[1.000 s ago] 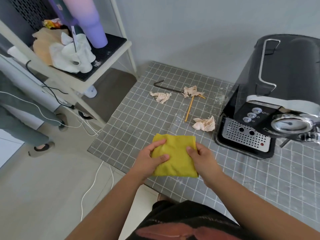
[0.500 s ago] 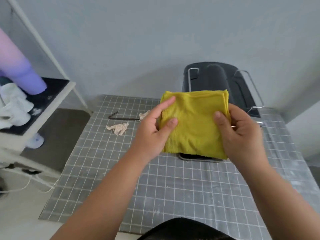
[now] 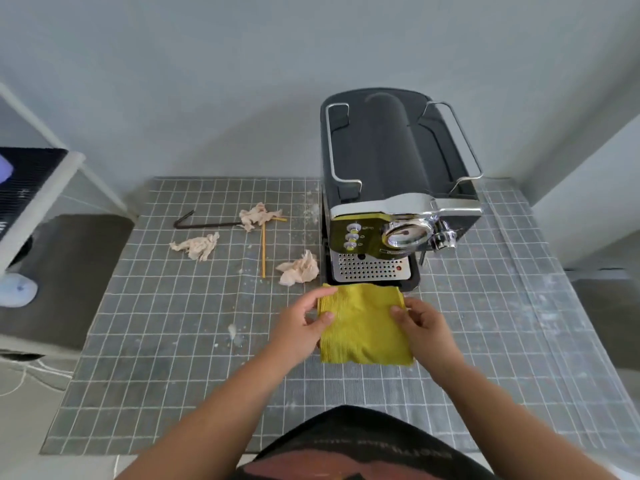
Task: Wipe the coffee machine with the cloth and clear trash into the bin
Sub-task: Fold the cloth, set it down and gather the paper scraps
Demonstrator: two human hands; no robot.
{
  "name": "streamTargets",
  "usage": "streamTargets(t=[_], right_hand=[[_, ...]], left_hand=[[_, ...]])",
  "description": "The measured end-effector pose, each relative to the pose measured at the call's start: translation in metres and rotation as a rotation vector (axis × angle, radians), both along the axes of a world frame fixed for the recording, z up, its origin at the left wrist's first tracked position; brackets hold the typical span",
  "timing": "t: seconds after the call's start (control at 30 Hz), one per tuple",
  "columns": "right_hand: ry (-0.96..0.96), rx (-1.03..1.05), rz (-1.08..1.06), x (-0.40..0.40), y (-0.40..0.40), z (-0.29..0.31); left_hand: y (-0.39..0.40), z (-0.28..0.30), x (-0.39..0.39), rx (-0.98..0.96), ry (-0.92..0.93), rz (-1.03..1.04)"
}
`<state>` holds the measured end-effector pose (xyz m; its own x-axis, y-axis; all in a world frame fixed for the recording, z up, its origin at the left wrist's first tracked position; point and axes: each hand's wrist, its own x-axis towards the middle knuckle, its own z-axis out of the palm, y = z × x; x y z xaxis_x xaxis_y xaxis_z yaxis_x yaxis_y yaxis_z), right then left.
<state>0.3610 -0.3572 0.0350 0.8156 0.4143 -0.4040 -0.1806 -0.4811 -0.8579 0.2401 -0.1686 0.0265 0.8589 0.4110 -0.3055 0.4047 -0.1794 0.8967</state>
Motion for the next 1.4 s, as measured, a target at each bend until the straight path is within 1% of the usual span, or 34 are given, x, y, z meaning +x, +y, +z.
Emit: streamTargets(t=[0.07,0.13,0.2,0.23,0.3,0.37,0.43,0.5,0.53,0.57,0.63,0.67,0.77,0.83,0.9,1.03,1.1,1.13,1.2,1.27,1.33,1.4], right_hand=[[0.034,-0.135,0.049,0.003,0.000,-0.026],[0.008,-0.296,0.132,0.008,0.001,-0.043],[-0.066,-0.452,0.185,0.011,0.004,-0.047],[-0.127,-0.492,0.189,0.012,0.005,-0.046],[-0.290,-0.500,0.195,0.011,0.011,-0.040],[-0.418,-0.421,0.255,0.008,0.025,-0.030],[-0.500,-0.324,0.364,0.004,0.048,-0.022],[-0.568,-0.277,0.506,0.001,0.077,-0.015],[-0.604,-0.294,0.602,0.000,0.093,-0.012],[-0.643,-0.354,0.720,-0.002,0.110,-0.012],[-0.752,-0.526,0.937,-0.004,0.140,-0.014],[-0.797,-0.589,1.000,-0.003,0.153,-0.018],[-0.863,-0.711,1.086,0.004,0.183,-0.032],[-0.903,-0.778,1.130,0.010,0.195,-0.038],[-0.901,-0.798,1.140,0.013,0.204,-0.043],[-0.868,-0.735,1.106,0.015,0.211,-0.055],[-0.882,-0.715,1.087,0.015,0.211,-0.060],[-0.881,-0.710,1.073,0.016,0.212,-0.062],[-0.855,-0.697,1.001,0.018,0.217,-0.061],[-0.769,-0.647,0.847,0.023,0.230,-0.057],[-0.629,-0.533,0.667,0.031,0.249,-0.052],[-0.533,-0.396,0.522,0.038,0.270,-0.049]], left_hand=[[-0.003,-0.019,-0.002,0.062,0.095,-0.023],[-0.003,-0.033,-0.001,0.197,0.169,-0.090],[0.000,-0.039,-0.001,0.339,0.191,-0.124],[0.006,-0.041,0.000,0.377,0.193,-0.095],[0.024,-0.038,0.002,0.421,0.184,0.011],[0.048,-0.033,0.005,0.460,0.152,0.115],[0.074,-0.029,0.011,0.511,0.145,0.180],[0.098,-0.024,0.021,0.562,0.143,0.198],[0.108,-0.021,0.025,0.590,0.141,0.190],[0.117,-0.019,0.029,0.623,0.142,0.179],[0.136,-0.016,0.034,0.706,0.177,0.162],[0.146,-0.016,0.036,0.751,0.220,0.165],[0.181,-0.017,0.032,0.880,0.381,0.174],[0.206,-0.023,0.024,0.919,0.444,0.162],[0.230,-0.032,0.016,0.926,0.493,0.137],[0.260,-0.054,0.008,0.894,0.666,-0.006],[0.266,-0.062,0.004,0.883,0.686,-0.031],[0.268,-0.066,0.002,0.881,0.645,-0.024],[0.270,-0.072,-0.004,0.840,0.474,0.026],[0.272,-0.076,-0.009,0.776,0.321,0.115],[0.275,-0.073,-0.010,0.705,0.250,0.203],[0.278,-0.066,-0.005,0.658,0.224,0.260]])
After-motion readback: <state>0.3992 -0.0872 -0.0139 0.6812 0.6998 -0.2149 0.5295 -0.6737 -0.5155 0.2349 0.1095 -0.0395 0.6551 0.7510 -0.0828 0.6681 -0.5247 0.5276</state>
